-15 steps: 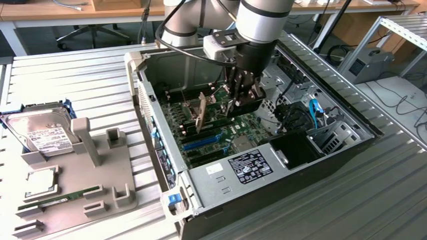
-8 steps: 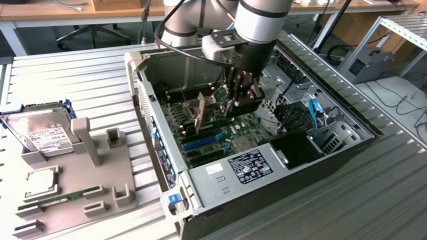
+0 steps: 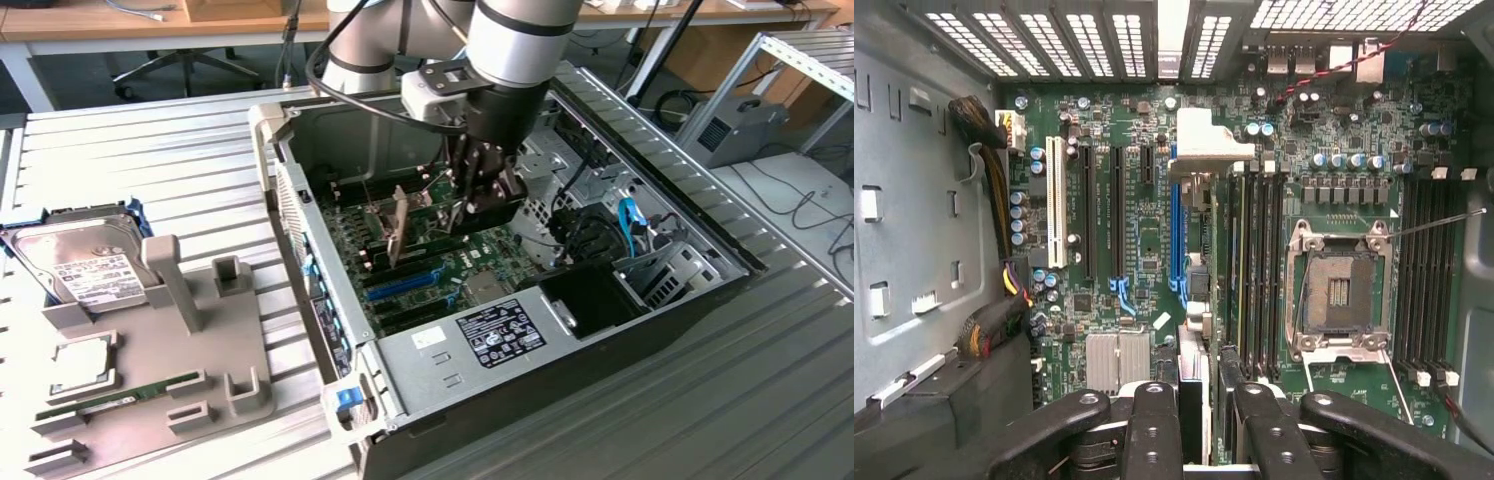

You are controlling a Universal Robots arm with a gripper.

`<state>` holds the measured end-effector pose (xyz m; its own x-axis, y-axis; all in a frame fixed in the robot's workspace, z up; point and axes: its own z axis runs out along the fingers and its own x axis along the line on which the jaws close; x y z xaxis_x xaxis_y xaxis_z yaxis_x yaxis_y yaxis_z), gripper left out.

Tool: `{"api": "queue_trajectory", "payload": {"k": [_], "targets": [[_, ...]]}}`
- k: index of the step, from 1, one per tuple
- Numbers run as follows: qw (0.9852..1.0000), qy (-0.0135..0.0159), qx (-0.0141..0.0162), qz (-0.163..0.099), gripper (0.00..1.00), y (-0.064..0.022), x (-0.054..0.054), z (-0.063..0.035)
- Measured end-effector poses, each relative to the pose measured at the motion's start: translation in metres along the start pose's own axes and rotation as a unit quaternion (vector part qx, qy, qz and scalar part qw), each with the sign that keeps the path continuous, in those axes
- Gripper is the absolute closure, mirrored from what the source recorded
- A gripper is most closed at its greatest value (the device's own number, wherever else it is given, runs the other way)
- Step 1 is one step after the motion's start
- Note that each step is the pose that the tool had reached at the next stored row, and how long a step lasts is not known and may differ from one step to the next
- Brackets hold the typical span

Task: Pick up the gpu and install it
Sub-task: 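Insert the gpu into the slot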

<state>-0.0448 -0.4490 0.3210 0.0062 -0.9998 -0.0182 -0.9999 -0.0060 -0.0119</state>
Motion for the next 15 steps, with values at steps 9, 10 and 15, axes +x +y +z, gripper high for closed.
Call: {"api": "queue_trajectory", "payload": {"k": [9, 10, 15], "targets": [[1.0000, 0.0000, 0.0000, 0.000, 0.74, 0.0024, 0.0000, 0.0001], [1.0000, 0.0000, 0.0000, 0.000, 0.74, 0.0027, 0.0000, 0.0001], [1.0000, 0.0000, 0.0000, 0.000, 0.74, 0.0036, 0.0000, 0.0001]]}}
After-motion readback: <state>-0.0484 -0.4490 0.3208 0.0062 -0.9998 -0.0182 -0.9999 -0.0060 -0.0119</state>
